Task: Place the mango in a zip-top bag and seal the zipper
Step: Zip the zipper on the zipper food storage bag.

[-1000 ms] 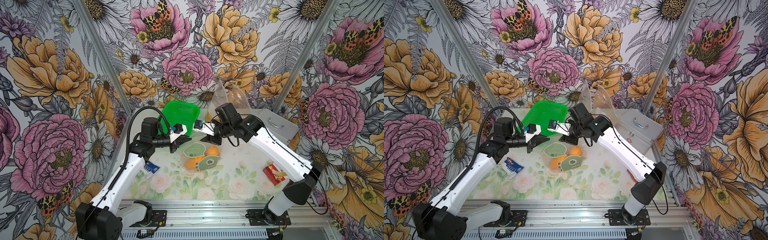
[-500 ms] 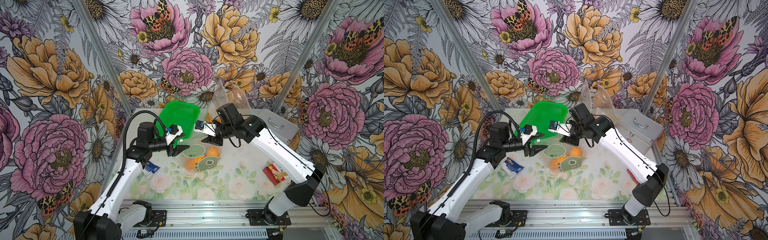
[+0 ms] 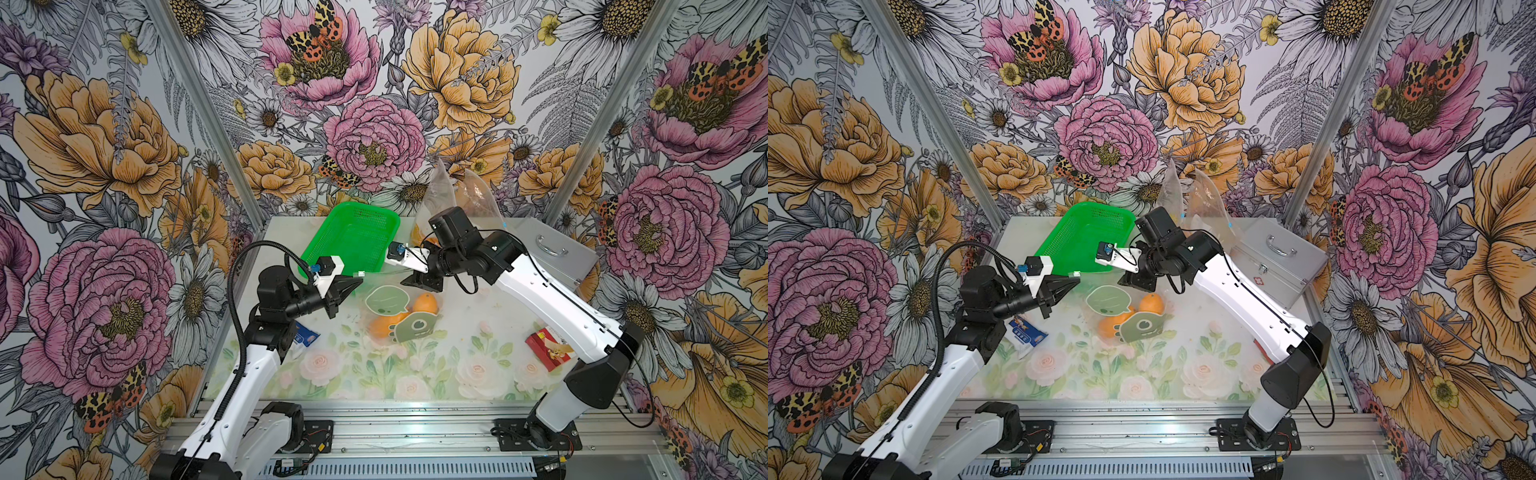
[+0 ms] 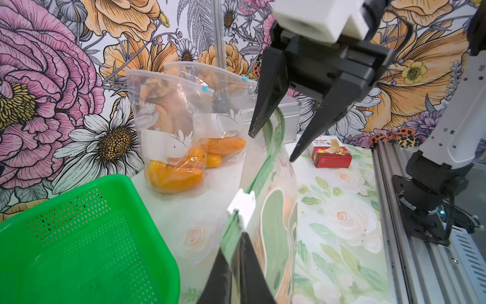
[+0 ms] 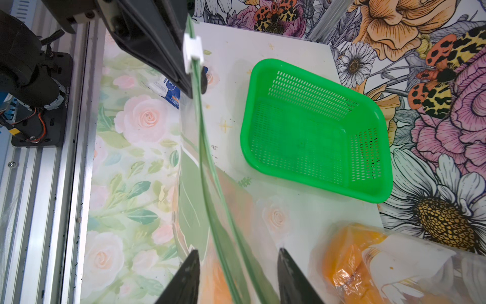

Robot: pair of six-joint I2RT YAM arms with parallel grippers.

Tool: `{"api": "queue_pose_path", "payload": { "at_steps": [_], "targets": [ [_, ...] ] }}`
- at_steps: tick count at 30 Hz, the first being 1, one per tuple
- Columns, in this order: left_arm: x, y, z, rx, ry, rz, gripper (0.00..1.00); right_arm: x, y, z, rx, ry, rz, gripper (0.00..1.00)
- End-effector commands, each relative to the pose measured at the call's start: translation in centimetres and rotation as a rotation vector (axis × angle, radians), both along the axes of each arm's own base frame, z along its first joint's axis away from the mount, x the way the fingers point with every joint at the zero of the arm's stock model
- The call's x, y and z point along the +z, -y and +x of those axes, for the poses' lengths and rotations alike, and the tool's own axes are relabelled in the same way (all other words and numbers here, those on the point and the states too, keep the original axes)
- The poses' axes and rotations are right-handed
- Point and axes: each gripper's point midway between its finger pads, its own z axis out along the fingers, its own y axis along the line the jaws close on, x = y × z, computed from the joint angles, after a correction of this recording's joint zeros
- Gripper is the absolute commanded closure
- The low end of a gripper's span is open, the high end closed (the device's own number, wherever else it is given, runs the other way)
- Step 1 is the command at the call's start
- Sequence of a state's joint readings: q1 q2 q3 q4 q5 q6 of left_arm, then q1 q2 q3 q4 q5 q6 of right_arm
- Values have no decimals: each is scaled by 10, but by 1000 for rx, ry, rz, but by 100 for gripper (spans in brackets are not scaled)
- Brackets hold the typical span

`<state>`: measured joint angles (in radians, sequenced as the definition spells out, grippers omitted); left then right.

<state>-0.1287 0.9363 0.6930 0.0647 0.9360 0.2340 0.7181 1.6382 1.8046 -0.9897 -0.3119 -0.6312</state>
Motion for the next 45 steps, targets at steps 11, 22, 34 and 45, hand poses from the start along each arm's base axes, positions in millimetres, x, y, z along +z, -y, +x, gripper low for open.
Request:
{"api": "queue_pose_path", "payload": {
  "at_steps": [11,22,34,45],
  "targets": [
    [28,30,3,-159,71,-32,100,27,-30,14,44,61,56,52],
    [36,38,2,-252,89,-36,100,58,-32,14,46,109,98,52],
    [34,50,2,-319,66,-40,100,63,-34,-5,74,19,153,55],
    [48,114,23,-320,71,47,100,76,51,-3,-337,42,111,57]
  ]
}}
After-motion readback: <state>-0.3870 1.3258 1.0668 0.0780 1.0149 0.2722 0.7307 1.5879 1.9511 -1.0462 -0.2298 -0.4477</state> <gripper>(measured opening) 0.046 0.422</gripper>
